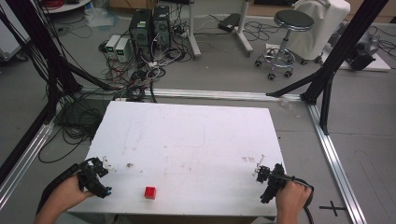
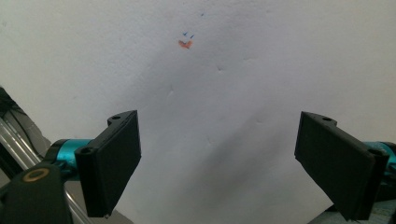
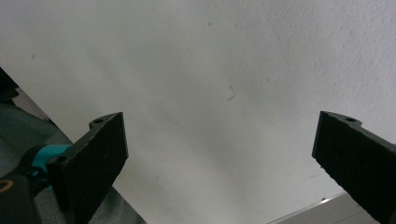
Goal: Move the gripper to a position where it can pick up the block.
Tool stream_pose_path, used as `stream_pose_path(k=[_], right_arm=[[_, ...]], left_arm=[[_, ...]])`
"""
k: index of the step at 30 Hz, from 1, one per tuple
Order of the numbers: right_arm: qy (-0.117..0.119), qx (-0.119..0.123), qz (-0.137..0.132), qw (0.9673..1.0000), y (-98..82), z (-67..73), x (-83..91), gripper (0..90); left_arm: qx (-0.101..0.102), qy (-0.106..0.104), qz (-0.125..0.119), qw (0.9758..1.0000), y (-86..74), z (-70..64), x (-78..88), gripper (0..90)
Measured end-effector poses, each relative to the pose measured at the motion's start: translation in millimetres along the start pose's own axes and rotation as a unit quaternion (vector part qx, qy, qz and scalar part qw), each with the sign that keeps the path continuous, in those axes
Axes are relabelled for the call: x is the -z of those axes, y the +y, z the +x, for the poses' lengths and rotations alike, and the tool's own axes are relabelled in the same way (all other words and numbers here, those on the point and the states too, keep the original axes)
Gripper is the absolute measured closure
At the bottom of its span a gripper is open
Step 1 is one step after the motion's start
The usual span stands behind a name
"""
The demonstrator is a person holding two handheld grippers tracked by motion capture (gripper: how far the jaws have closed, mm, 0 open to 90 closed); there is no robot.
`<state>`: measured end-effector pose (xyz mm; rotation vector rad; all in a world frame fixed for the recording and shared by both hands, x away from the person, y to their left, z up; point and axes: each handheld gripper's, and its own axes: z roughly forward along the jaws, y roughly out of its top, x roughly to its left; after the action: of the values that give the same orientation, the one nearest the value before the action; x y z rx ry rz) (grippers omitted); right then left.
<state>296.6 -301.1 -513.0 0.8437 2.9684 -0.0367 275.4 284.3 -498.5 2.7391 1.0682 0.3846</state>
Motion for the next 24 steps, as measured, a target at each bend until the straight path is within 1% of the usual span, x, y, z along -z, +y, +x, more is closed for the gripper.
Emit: stream_pose_path(k=[1, 4, 8, 10, 14, 16, 18, 21, 23, 24], right_arm=[[0.0, -0.001, 0.0, 1.0, 0.0, 0.2, 0.0, 2.5], [0.0, -0.001, 0.003, 1.0, 0.4, 0.4, 0.4, 2.5], [0.0, 0.002, 0.0, 1.0, 1.1, 0.3, -0.2, 2.5], [0.0, 0.002, -0.001, 1.0, 1.2, 0.4, -0.2, 2.5], [0.003, 0.001, -0.001, 1.0, 0.5, 0.5, 0.0, 2.5], [0.003, 0.004, -0.002, 1.0, 0.1, 0.3, -0.3, 2.5], [0.001, 0.001, -0.003, 1.0, -0.2, 0.5, 0.1, 2.5], [0.001, -0.001, -0.005, 1.0, -0.2, 0.8, 0.6, 2.5], [0.001, 0.002, -0.005, 1.0, -0.2, 0.7, 0.3, 2.5], [0.001, 0.003, -0.004, 1.0, 0.1, 0.8, 0.4, 2.5]], left_arm=[[-0.003, 0.0, 0.001, 1.0, 0.4, -0.1, 1.0, 14.9], [-0.001, 0.002, 0.0, 1.0, 0.4, 0.1, 1.8, 14.8], [-0.001, 0.002, -0.006, 1.0, -0.3, 0.9, 2.2, 14.8], [-0.003, 0.007, -0.004, 1.0, 0.0, 1.1, 2.2, 14.8], [-0.002, 0.003, -0.007, 1.0, -0.1, 1.2, 3.4, 14.8], [-0.001, 0.005, -0.01, 0.9999, -0.2, 1.1, 3.4, 14.8], [-0.004, 0.01, -0.007, 0.9999, -0.1, 1.3, 3.6, 14.8], [-0.007, 0.013, -0.008, 0.9999, 0.4, 1.1, 4.2, 14.9], [-0.008, 0.014, -0.009, 0.9998, 0.8, 0.8, 4.4, 14.8], [-0.012, 0.014, -0.011, 0.9998, 1.8, 0.3, 5.3, 14.8]])
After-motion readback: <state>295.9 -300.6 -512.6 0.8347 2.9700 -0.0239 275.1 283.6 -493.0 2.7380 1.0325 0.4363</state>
